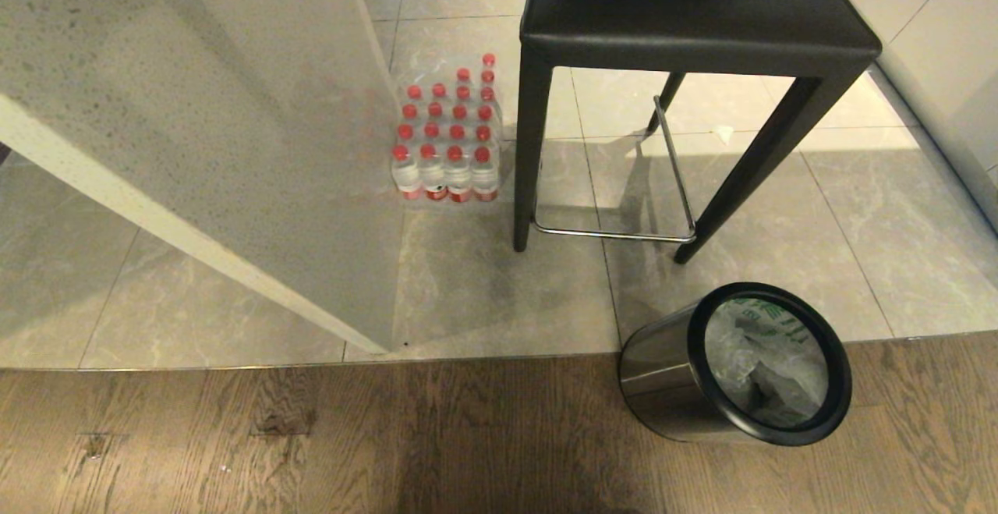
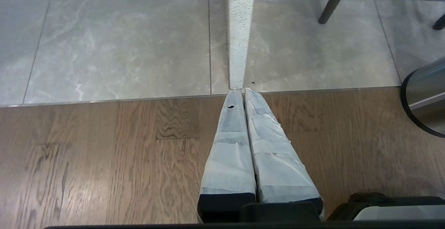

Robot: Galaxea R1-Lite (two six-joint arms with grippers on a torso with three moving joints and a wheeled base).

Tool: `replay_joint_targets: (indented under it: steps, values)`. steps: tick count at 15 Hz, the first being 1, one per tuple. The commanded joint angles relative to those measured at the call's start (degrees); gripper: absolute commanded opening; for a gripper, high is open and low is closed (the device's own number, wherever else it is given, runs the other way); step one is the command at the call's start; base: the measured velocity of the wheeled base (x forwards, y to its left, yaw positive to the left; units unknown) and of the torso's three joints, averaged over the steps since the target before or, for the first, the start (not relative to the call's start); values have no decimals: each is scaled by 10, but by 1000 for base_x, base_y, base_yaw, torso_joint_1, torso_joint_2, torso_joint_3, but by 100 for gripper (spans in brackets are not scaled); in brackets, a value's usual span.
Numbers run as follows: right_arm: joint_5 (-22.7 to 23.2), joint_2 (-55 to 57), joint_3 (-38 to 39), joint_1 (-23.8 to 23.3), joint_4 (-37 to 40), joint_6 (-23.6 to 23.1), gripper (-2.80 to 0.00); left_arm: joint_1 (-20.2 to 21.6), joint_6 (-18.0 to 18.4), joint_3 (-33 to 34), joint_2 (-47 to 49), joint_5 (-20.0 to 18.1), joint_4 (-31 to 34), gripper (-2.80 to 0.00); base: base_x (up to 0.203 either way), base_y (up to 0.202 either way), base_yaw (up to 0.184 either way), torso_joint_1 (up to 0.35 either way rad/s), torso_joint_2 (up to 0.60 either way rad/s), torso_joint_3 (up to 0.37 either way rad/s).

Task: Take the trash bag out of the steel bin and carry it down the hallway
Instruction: Place the outer trash can on the ground

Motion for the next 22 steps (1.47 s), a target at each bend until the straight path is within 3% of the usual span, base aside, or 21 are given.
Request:
replay_joint_targets:
  steps: [1, 6, 9, 11, 12, 16, 19, 22]
  values:
    - [-8, 200, -106, -1, 82, 30, -280, 0, 0, 0, 0, 0, -1, -280, 0, 0, 0, 0, 0, 0]
    - [-138, 479, -155, 1, 137, 59, -280, 0, 0, 0, 0, 0, -1, -280, 0, 0, 0, 0, 0, 0]
    - [-154, 612, -161, 0, 101, 73, -280, 0, 0, 0, 0, 0, -1, -280, 0, 0, 0, 0, 0, 0]
    - [-146, 696, -164, -1, 37, 85, -280, 0, 0, 0, 0, 0, -1, -280, 0, 0, 0, 0, 0, 0]
    - [-139, 732, -166, -1, -1, 89, 0, 0, 0, 0, 0, 0, -1, -280, 0, 0, 0, 0, 0, 0]
    - [-129, 835, -166, 1, -158, 64, 0, 0, 0, 0, 0, 0, -1, -280, 0, 0, 0, 0, 0, 0]
    - [-127, 861, -183, -2, -172, 47, 0, 0, 0, 0, 0, 0, -1, -280, 0, 0, 0, 0, 0, 0]
    - [-127, 911, -203, -8, -246, 50, 0, 0, 0, 0, 0, 0, -1, -280, 0, 0, 0, 0, 0, 0]
